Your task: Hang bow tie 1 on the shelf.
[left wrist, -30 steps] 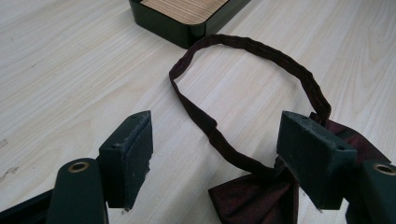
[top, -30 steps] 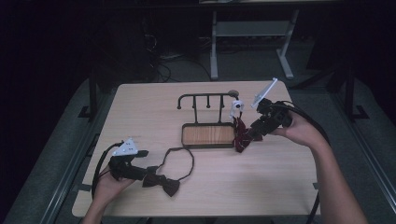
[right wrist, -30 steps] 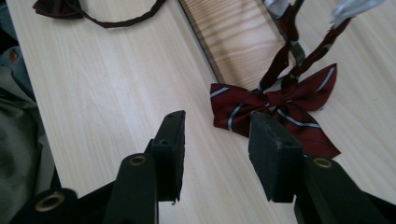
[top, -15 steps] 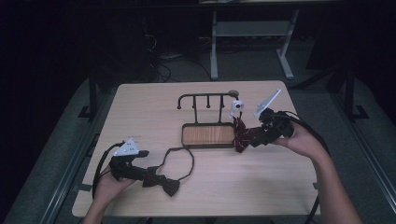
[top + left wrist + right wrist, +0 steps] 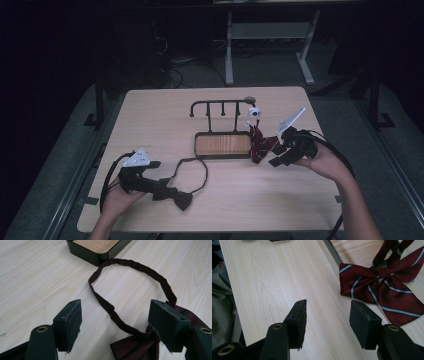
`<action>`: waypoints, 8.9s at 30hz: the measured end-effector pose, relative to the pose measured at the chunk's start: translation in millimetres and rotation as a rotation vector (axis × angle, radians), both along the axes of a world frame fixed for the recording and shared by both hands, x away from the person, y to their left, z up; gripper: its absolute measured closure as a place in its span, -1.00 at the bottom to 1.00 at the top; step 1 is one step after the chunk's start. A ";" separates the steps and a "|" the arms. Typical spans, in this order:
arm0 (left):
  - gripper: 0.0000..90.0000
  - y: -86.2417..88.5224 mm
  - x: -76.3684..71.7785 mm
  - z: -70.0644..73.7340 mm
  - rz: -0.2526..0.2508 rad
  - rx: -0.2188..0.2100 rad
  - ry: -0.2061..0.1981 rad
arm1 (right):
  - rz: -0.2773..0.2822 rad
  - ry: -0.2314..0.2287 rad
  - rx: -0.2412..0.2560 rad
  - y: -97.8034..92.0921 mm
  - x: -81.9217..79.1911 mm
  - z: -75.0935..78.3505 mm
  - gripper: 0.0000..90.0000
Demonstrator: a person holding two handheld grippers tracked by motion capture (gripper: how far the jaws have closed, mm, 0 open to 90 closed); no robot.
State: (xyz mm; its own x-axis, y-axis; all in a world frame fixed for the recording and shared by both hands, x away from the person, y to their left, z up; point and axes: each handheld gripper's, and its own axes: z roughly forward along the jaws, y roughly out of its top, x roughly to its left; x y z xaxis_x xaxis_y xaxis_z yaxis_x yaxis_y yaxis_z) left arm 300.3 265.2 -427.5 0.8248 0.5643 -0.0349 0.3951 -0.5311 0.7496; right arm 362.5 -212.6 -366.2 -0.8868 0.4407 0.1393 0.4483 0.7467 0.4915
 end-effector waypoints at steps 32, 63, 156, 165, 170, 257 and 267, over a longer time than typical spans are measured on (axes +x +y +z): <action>-0.13 -17.2 22.6 10.0 -0.056 0.071 0.059 | -0.034 -0.013 0.015 -13.1 -34.0 -33.5 -0.08; 0.16 -60.2 72.9 19.2 -0.110 0.261 0.108 | -0.024 -0.035 0.036 -18.0 -42.2 -44.9 -0.11; 0.98 -58.8 66.3 66.8 -0.207 0.325 0.146 | -0.027 -0.014 0.094 -22.5 -45.5 -47.1 -0.10; 0.98 -56.3 66.0 75.4 -0.212 0.322 0.137 | -0.031 -0.002 0.106 -26.0 -44.2 -49.3 -0.10; 0.98 -55.6 66.7 77.2 -0.220 0.316 0.141 | -0.036 -0.001 0.107 -28.0 -43.4 -49.7 -0.11; 1.00 -63.0 85.2 181.2 -0.274 0.316 0.043 | -0.057 0.001 0.113 -33.8 -43.8 -51.5 -0.19; 1.00 -64.7 101.7 183.8 -0.262 0.319 0.061 | -0.056 -0.001 0.116 -33.6 -45.5 -51.2 -0.19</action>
